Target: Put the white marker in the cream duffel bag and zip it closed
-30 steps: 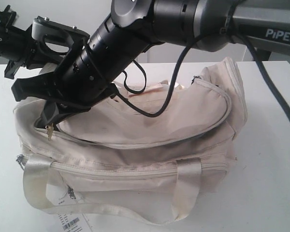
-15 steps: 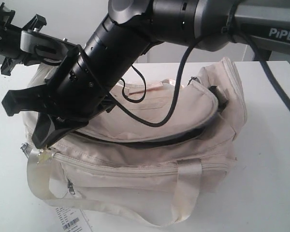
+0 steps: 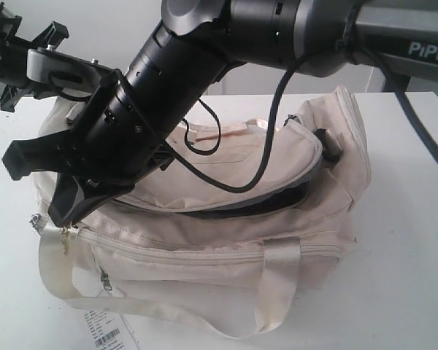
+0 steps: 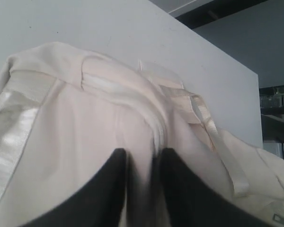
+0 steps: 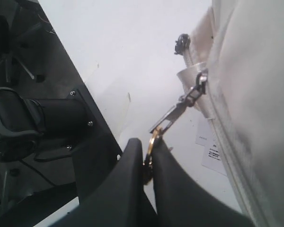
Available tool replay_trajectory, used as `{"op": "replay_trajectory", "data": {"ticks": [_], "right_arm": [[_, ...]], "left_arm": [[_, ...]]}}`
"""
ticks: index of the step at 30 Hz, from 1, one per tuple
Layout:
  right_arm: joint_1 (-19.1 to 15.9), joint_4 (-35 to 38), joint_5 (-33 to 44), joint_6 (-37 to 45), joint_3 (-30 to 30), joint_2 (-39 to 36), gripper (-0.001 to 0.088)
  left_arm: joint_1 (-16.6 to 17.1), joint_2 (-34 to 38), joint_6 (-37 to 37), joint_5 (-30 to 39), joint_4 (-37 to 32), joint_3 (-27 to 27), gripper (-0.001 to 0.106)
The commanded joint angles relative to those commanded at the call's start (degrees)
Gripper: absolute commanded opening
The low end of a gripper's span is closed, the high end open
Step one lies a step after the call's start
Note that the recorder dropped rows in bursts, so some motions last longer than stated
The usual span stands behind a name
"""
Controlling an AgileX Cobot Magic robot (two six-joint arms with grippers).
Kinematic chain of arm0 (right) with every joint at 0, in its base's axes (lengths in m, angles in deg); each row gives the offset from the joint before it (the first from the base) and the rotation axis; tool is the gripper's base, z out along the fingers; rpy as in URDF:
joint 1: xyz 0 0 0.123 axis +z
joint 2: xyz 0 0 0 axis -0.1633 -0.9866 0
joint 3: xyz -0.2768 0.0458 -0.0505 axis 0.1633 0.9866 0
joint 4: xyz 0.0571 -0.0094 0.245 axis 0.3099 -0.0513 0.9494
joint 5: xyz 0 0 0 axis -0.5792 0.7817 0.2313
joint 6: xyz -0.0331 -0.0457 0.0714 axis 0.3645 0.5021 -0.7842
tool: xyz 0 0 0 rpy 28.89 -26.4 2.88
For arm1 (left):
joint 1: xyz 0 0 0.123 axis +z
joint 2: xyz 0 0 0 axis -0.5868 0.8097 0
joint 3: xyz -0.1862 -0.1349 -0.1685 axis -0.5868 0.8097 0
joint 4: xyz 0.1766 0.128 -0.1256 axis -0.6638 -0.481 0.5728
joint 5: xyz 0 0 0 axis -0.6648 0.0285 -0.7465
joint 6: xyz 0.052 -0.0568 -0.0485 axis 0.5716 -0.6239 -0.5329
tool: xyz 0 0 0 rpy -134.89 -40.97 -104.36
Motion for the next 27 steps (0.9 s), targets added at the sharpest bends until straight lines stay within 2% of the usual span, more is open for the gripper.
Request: {"op": "replay_trajectory", "data": {"ticks": [1,2,3,4,7,9,11,13,17,21,27], "right_arm": [[0.00,-0.10,-0.53,0.14,0.00,0.00,0.0000],[0.00,-0.25,-0.87,0.14,0.00,0.00,0.0000],[0.00,-0.38,-1.46,0.26,0.00,0.00,0.0000],[0.00,-0.50,-1.71,0.48,0.00,0.00,0.0000],[0.00,-2.40,-2.19,1.02,0.00,0.00,0.0000],[0.00,-4.75,-2.19,1.56,0.00,0.00,0.0000],[0.00,-6.83,-2.19,1.65,0.00,0.00,0.0000],[0.00,-7.46,-2.19,2.18,0.00,0.00,0.0000],[0.00,-7.46,-2.16,4.70,0.00,0.00,0.0000],[0.00,-7.46,-2.16,6.97,0.00,0.00,0.0000],[0.00,-7.46,-2.05,9.28,0.00,0.00,0.0000]], "left_arm": [[0.00,-0.32,0.00,0.00,-0.67,0.00,0.075],[0.00,-0.63,0.00,0.00,-1.27,0.00,0.083],[0.29,-1.29,-0.19,-0.13,-1.97,0.00,0.088],[0.47,-1.99,-0.73,-0.13,-2.60,0.00,0.089],[1.84,-5.07,-0.99,0.27,-5.79,0.00,0.086],[2.60,-7.45,-0.99,1.83,-10.73,0.00,0.082],[2.71,-10.10,-1.09,4.11,-15.75,0.26,0.077],[2.71,-12.96,-1.09,4.95,-17.91,1.94,0.070],[2.71,-20.64,0.86,4.66,-18.82,9.21,0.061],[2.71,-27.79,0.87,3.13,-22.48,17.02,0.061],[2.20,-37.45,1.42,0.37,-16.02,30.56,0.061]]}}
